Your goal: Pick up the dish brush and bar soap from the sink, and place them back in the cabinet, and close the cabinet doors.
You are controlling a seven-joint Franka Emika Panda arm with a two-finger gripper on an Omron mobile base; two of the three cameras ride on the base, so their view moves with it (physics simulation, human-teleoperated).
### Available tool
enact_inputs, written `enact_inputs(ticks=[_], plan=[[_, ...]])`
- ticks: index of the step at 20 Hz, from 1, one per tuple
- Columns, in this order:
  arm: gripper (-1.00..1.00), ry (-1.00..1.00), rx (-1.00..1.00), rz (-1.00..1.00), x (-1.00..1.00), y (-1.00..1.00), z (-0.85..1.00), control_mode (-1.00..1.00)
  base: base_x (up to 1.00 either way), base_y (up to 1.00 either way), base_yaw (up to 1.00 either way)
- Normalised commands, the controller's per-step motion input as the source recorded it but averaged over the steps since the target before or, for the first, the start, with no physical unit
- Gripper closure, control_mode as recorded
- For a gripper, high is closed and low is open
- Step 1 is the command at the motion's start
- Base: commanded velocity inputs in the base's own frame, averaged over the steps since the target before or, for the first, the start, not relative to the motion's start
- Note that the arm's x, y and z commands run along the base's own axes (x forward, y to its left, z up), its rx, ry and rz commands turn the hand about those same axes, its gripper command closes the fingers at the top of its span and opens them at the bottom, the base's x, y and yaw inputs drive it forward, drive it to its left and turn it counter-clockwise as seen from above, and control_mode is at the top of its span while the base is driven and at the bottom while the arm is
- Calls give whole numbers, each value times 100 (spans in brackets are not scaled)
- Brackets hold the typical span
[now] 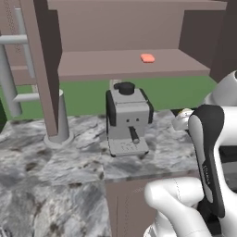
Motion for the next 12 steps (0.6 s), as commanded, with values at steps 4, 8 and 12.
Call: enact_inputs(ticks=[4,8,12], plan=[[100,0,0,0,0,0,0,100,0,28,10],[100,0,0,0,0,0,0,100,1,38,6],[100,0,0,0,3,21,8,-100,3,20,1]])
